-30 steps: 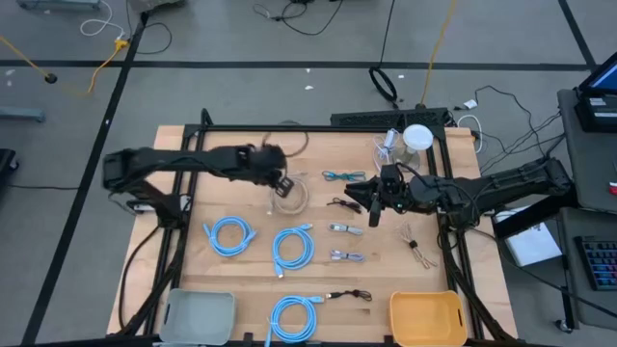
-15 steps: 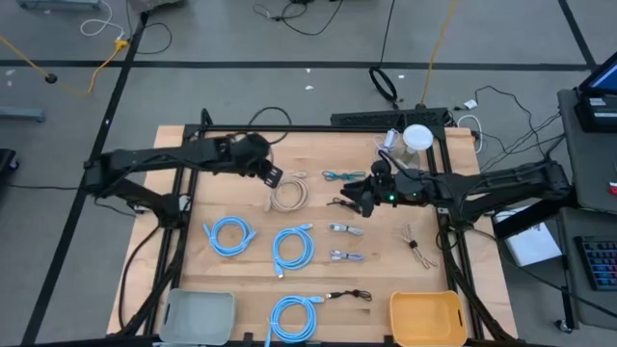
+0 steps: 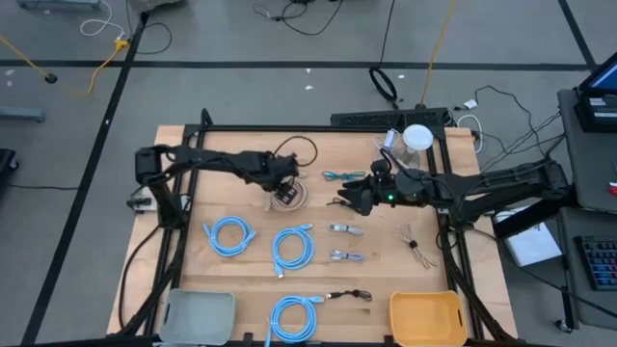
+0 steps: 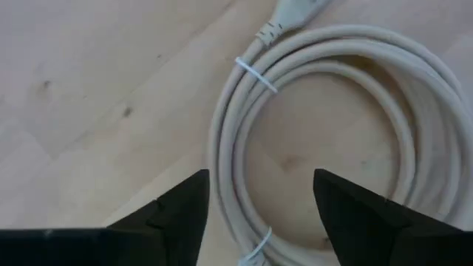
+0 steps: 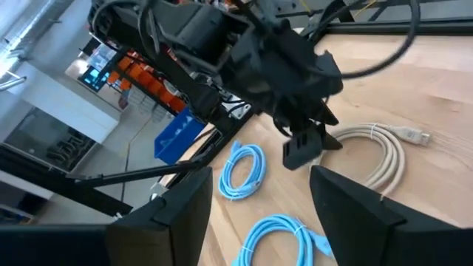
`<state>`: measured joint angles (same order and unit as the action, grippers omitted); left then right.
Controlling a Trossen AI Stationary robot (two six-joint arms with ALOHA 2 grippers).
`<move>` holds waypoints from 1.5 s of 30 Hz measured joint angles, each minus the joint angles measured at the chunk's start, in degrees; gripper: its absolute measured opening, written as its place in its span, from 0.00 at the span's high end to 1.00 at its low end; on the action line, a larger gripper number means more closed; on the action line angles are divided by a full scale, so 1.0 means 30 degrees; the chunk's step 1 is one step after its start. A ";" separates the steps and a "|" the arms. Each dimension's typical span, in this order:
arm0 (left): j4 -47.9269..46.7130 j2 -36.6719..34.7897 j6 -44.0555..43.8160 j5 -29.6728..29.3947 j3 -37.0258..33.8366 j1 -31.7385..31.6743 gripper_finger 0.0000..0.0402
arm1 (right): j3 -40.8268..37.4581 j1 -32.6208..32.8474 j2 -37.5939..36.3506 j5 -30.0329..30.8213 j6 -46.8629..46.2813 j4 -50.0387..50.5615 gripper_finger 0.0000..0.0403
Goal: Pick & Place USB Port
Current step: Put the brown HDMI cable into the gray bin
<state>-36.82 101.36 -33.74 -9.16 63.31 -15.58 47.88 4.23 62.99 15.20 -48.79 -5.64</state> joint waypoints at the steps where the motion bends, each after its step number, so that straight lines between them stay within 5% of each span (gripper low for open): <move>1: 0.0036 0.0142 0.0039 -0.0161 0.0000 0.0036 0.38 | 0.0000 0.0051 0.0003 0.0115 0.0007 -0.0053 0.45; 10: 0.0844 0.2081 0.0419 -0.0367 0.0131 0.0111 0.51 | 0.0000 0.0760 -0.0002 0.1026 0.0313 -0.0373 0.47; 16: 0.0885 0.2036 0.0721 -0.0248 0.0092 0.0365 0.88 | 0.0000 0.0896 -0.0002 0.1465 0.0620 -0.1198 0.47; 21: -0.0306 0.0559 0.0655 -0.0639 0.0177 0.0351 0.91 | 0.0000 0.0889 -0.0002 0.1493 0.0563 -0.0705 0.47; 27: -0.1192 -0.4009 0.0613 -0.2327 0.0310 0.0368 0.92 | 0.0000 0.0874 -0.0002 0.1575 0.0368 -0.0313 0.47; 35: 0.1331 -0.9597 0.0279 -0.4357 0.0347 0.1662 0.92 | 0.0000 0.0561 0.1058 0.2019 -0.0296 -0.2438 0.47; 41: 0.1387 -1.0001 -0.1943 -0.4476 0.0315 0.1561 0.92 | 0.0223 0.0767 0.3912 0.5515 -0.0804 -0.8399 0.47; 45: 0.2172 -0.9450 -0.2315 -0.4325 0.0350 0.2063 0.92 | 0.1558 0.0563 0.6171 0.5603 -0.0622 -1.0247 0.47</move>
<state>-30.31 73.01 -40.68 -22.13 64.36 -9.39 52.55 5.92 81.50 32.01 -50.65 -36.38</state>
